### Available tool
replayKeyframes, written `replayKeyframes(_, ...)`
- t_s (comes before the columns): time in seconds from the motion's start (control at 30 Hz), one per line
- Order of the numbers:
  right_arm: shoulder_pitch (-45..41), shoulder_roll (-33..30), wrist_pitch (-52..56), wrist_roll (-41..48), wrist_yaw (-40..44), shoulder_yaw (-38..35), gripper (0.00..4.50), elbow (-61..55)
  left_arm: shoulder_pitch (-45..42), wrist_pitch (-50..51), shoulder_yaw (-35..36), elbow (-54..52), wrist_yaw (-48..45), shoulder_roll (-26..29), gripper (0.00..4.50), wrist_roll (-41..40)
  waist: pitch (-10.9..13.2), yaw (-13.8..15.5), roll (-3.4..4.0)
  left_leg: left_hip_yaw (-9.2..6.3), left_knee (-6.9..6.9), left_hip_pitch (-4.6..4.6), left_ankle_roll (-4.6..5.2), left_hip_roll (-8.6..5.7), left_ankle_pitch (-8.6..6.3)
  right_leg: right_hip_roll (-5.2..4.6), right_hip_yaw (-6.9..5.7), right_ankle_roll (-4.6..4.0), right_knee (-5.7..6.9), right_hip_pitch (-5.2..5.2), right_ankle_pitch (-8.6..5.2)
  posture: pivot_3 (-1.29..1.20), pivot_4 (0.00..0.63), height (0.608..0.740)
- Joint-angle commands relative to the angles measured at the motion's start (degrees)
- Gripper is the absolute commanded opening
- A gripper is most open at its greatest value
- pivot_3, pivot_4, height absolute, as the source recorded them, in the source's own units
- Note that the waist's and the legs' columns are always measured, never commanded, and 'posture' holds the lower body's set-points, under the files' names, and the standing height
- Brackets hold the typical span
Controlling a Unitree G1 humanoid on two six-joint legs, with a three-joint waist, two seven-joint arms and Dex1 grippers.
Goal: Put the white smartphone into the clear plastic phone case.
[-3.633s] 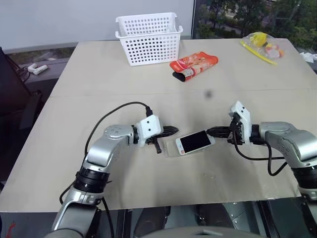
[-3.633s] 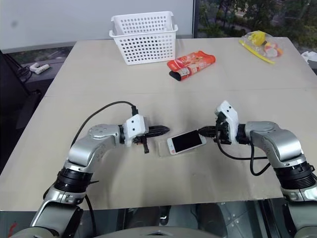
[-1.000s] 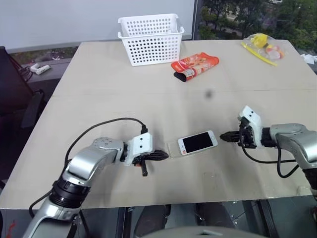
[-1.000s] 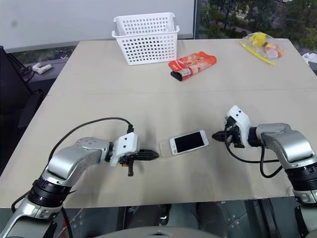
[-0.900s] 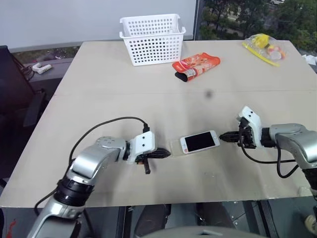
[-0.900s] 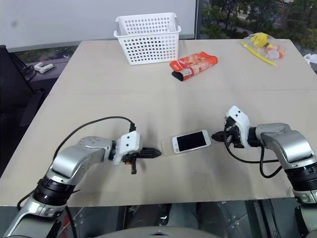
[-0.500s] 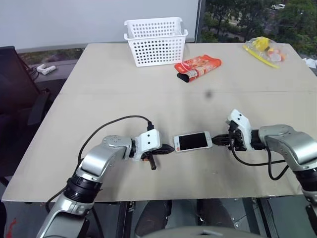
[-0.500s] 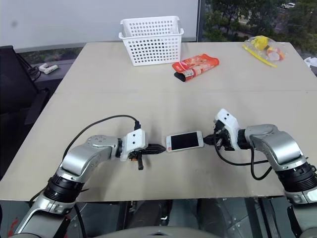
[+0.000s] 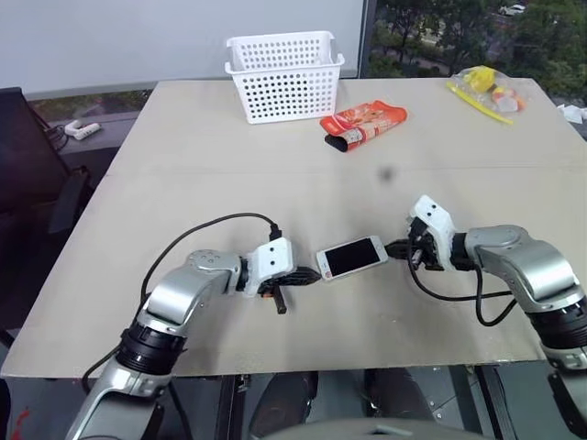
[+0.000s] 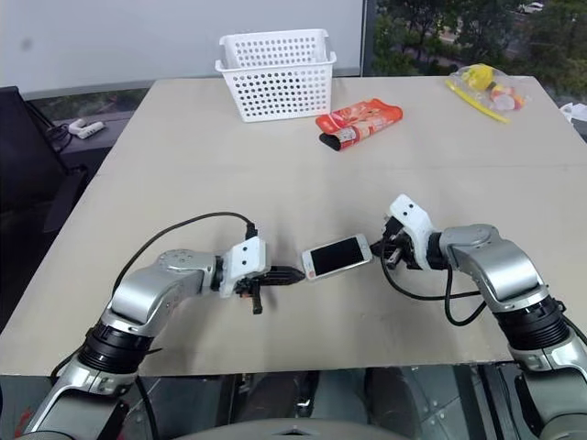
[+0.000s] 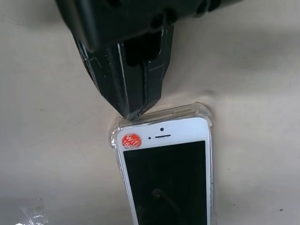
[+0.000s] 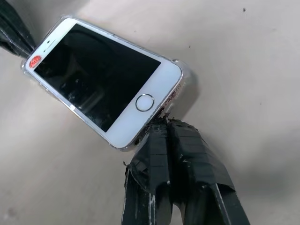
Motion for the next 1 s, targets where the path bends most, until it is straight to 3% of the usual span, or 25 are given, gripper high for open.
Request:
replayKeyframes(0.03, 1.3, -3.5, 0.1, 2.3, 2.4, -2.7, 0.09, -4.5, -1.1, 0.7, 6.4, -2.3, -2.0, 2.6, 0.00, -4.6, 0.0, -0.1, -0.03, 0.00, -0.01, -0.03, 0.00, 0.02, -0.01, 0.02, 0.00, 0.00, 0.00, -0.02, 0.00, 0.00, 0.150, 0.740)
replayKeyframes(0.27, 1.6, -5.8, -5.2, 3.0, 2.1, -9.4, 0.09, -1.1, -0.6, -0.7, 8.6, -3.3, -5.5, 5.0, 0.00, -8.7, 0.1, -0.2, -0.02, 0.00, -0.25, -0.03, -0.01, 0.08, -0.03, 0.02, -0.01, 0.00, -0.09, -0.08, -0.02, 0.00, 0.150, 0.740)
replayKeyframes(0.43, 4.5, 0.2, -9.9, 9.6, 4.9, -13.1, 0.09, -3.4, -2.0, -1.5, 6.1, -2.4, -1.4, -3.0, 0.00, -9.0, 0.1, 0.0, -0.05, 0.00, -0.20, -0.03, -0.01, 0.10, -0.02, 0.02, -0.02, 0.00, -0.13, -0.03, -0.01, 0.00, 0.150, 0.740)
replayKeyframes(0.63, 11.6, 7.5, -21.7, 8.0, 6.5, -9.8, 0.09, -1.2, -3.1, -6.3, 1.7, 5.9, 3.9, -12.7, 0.00, -4.1, 0.1, -0.1, -0.06, 0.02, -0.14, -0.02, -0.01, 0.07, -0.02, 0.08, 0.02, 0.01, -0.11, -0.01, 0.00, 0.00, 0.150, 0.740)
replayKeyframes(0.77, 14.9, 11.6, -31.5, 5.3, 6.6, -9.4, 0.09, 4.8, -1.8, -9.0, 0.1, 9.9, 3.9, -13.0, 0.00, -1.5, 0.1, -0.6, -0.05, 0.08, -0.16, 0.07, -0.02, 0.16, -0.01, 0.24, 0.13, 0.00, -0.01, -0.05, 0.00, 0.00, 0.150, 0.740)
replayKeyframes(1.0, 15.4, 13.2, -41.0, 0.8, 7.7, -7.7, 0.09, 14.5, -0.2, -9.6, -0.1, 10.6, 3.1, -11.3, 0.00, -1.0, 0.0, -0.9, -0.02, 0.14, -0.15, 0.17, -0.03, 0.24, -0.01, 0.31, 0.22, -0.02, -0.01, 0.01, 0.00, 0.00, 0.150, 0.740)
